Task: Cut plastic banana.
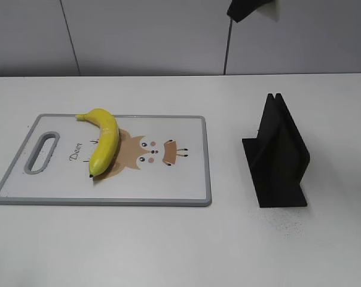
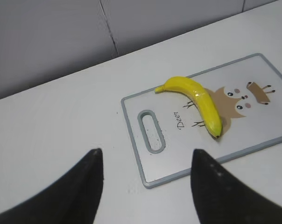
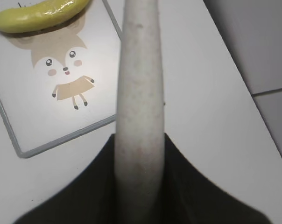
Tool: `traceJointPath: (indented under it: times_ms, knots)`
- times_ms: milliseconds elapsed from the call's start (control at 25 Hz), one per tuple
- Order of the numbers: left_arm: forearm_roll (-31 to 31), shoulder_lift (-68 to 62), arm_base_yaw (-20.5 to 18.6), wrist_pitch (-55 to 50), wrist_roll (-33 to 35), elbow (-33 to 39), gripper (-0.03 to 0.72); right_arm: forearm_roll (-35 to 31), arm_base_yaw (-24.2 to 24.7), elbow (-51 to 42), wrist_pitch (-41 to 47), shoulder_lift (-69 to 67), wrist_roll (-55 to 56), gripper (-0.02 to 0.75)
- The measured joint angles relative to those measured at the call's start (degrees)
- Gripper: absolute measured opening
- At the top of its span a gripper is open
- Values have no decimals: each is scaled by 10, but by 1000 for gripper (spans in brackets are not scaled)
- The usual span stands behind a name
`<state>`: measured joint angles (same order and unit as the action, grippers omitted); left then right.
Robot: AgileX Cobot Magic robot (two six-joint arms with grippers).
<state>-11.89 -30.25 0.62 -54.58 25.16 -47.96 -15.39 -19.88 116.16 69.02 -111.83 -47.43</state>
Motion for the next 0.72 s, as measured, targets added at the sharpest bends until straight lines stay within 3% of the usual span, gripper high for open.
traceJointPath:
  times_ms: [280, 720]
  knots:
    - [-1, -133, 47, 5, 87, -90, 578, -21, 0, 2, 0, -22, -118, 182]
    - [-29, -369, 66, -11, 244, -257, 581, -23, -6, 5, -1, -41, -211, 182]
